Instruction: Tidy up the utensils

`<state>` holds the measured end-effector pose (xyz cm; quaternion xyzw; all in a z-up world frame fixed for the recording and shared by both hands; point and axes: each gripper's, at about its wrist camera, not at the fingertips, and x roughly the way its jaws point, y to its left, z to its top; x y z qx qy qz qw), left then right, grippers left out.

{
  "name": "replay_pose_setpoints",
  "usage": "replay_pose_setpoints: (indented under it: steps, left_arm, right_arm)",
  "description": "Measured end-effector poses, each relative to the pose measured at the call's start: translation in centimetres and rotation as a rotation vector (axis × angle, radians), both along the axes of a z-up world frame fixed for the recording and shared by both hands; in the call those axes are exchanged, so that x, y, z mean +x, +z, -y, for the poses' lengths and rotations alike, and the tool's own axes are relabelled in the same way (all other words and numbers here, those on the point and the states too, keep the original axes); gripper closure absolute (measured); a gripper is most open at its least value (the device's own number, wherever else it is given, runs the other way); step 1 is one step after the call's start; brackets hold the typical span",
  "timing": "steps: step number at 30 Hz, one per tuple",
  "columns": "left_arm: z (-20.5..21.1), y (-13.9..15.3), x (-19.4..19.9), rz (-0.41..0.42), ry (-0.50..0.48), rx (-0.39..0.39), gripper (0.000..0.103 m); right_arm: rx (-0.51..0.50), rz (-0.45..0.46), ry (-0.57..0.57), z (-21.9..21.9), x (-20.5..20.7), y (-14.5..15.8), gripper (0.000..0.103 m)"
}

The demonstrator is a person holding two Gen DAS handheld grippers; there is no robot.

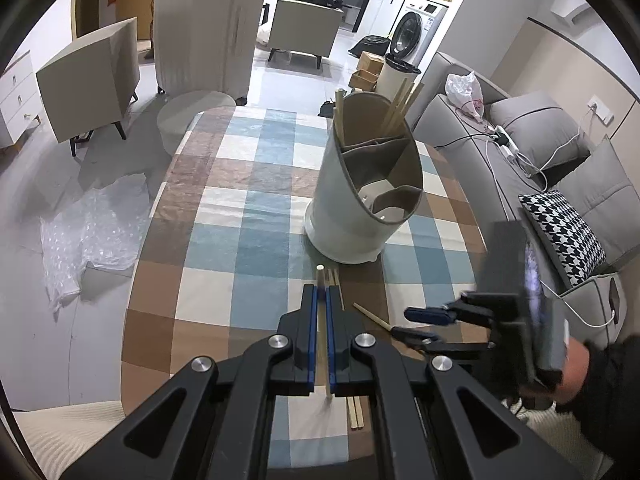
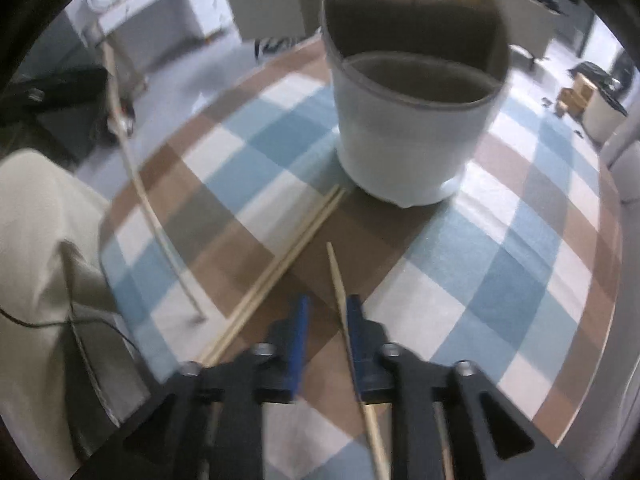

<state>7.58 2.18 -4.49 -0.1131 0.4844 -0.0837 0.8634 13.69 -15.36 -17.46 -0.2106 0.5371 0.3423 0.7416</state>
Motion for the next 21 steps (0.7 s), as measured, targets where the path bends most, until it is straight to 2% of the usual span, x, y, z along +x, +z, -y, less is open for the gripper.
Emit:
replay_pose_setpoints:
  steps: [3,8,10,13,15,18,21]
  left_arm:
    - [-0.3,-0.2,0.4,-0.004,-0.006,-0.015,0.103]
    - [-1.4,-0.7,0.9,-0.015,-0.004,-0.049,0.103]
    - [-1.9,-0.8,1.1,-0.02,0.002,-0.065,0.103]
    - [-2.3,-0.8,1.3,-0.026,0.006,-0.084,0.103]
    - [-2.2,-0.7,1.3,-0.025,0.003,-0.082,0.103]
    - [-1.9,-0.6,1.1,-0.021,-0.007,-0.08,0.103]
    - [-1.5,-0.3,0.8,-0.012,-0.013,-0.072,0.103]
  right_arm:
    - [-0.099,0.014,0.087,-1.9,0.8,-1.5,0.076]
    - [-0.166,-0.019,0.129,-3.8,2.5,-3.6,0.076]
    - [-0.159,-0.004,0.14,-4.2,3.0,-3.8,0.077]
    - [-0.162,0.006,0.146,-4.5,3.2,-3.9,0.1]
    - [-0.163,0.018,0.148,-4.5,2.9,-3.9,0.1]
    - [-0.106,0.033,0.131,-3.7,2.2,-3.2,0.1]
    - [-0.021,0.068,0.063,-2.5,1.5,-1.2,0.1]
